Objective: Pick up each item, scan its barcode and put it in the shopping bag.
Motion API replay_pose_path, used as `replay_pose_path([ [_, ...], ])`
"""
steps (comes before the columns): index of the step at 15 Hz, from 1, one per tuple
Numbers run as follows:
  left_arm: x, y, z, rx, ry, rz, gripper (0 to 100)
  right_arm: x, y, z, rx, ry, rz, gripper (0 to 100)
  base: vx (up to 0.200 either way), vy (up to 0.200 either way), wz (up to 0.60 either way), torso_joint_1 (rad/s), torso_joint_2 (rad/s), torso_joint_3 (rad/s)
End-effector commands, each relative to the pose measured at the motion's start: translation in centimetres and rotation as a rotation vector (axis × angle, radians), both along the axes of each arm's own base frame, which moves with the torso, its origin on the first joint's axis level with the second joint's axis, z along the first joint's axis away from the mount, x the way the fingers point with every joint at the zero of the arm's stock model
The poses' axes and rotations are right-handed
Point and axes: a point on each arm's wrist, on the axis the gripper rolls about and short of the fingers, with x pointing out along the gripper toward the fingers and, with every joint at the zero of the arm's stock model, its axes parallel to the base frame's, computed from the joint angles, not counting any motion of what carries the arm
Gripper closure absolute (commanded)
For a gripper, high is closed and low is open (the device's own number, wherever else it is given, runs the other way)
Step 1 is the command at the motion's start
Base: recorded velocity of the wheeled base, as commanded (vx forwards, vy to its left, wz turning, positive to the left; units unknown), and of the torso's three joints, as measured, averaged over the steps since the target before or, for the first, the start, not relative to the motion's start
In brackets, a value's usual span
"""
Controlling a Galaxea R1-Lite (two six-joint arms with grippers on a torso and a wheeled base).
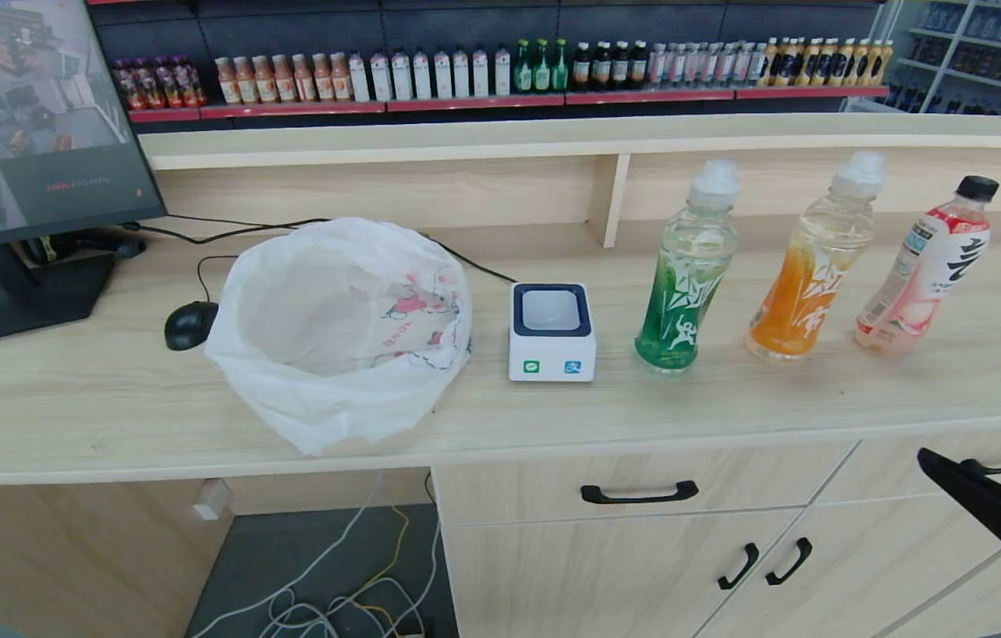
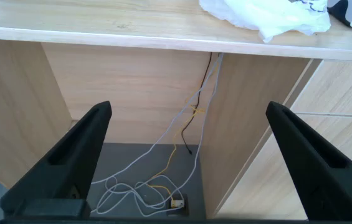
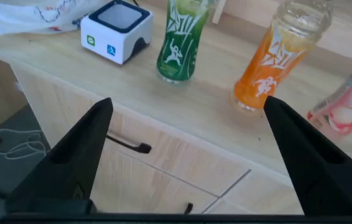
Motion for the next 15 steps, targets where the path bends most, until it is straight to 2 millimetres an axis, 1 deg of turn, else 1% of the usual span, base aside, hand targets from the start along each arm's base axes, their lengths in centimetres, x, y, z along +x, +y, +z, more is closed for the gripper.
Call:
replay_pose_path([
  [1, 0.0, 0.0, 0.0, 0.0, 0.001, 0.001, 0, 5.1, 5.5, -2.0, 0.031, 0.024, 0.138, 0, 0.0, 0.0, 0.0, 0.0, 0.0, 0.0],
  [2, 0.0, 0.0, 0.0, 0.0, -0.001, 0.001, 0, 5.8, 7.5, -2.1, 0.084, -0.001, 0.129, 0, 0.0, 0.0, 0.0, 0.0, 0.0, 0.0],
  [3, 0.0, 0.0, 0.0, 0.0, 0.001, 0.001, 0, 6.5, 9.7, -2.0, 0.178, 0.002, 0.137, 0, 0.0, 0.0, 0.0, 0.0, 0.0, 0.0],
  [4, 0.0, 0.0, 0.0, 0.0, 0.001, 0.001, 0, 7.5, 11.2, -1.8, 0.23, -0.007, 0.121, 0, 0.0, 0.0, 0.0, 0.0, 0.0, 0.0],
  [5, 0.0, 0.0, 0.0, 0.0, -0.001, 0.001, 0, 7.8, 11.6, -1.7, 0.245, -0.015, 0.107, 0, 0.0, 0.0, 0.0, 0.0, 0.0, 0.0],
  [6, 0.0, 0.0, 0.0, 0.0, -0.001, 0.001, 0, 8.6, 12.0, -1.4, 0.257, -0.023, 0.087, 0, 0.0, 0.0, 0.0, 0.0, 0.0, 0.0],
  [8, 0.0, 0.0, 0.0, 0.0, 0.001, 0.001, 0, 11.1, 13.1, -0.3, 0.288, -0.064, -0.026, 0, 0.0, 0.0, 0.0, 0.0, 0.0, 0.0],
  [10, 0.0, 0.0, 0.0, 0.0, 0.001, 0.001, 0, 11.8, 13.4, -0.2, 0.301, -0.073, -0.083, 0, 0.0, 0.0, 0.0, 0.0, 0.0, 0.0],
  [11, 0.0, 0.0, 0.0, 0.0, -0.001, 0.001, 0, 11.7, 13.3, -0.5, 0.291, -0.062, -0.089, 0, 0.0, 0.0, 0.0, 0.0, 0.0, 0.0],
  [12, 0.0, 0.0, 0.0, 0.0, 0.001, 0.001, 0, 11.9, 12.7, -0.9, 0.273, -0.06, -0.14, 0, 0.0, 0.0, 0.0, 0.0, 0.0, 0.0],
  [13, 0.0, 0.0, 0.0, 0.0, -0.001, 0.001, 0, 12.2, 12.3, -0.9, 0.275, -0.069, -0.229, 0, 0.0, 0.0, 0.0, 0.0, 0.0, 0.0],
  [15, 0.0, 0.0, 0.0, 0.0, -0.001, 0.001, 0, 12.4, 12.3, -1.2, 0.275, -0.059, -0.26, 0, 0.0, 0.0, 0.0, 0.0, 0.0, 0.0],
])
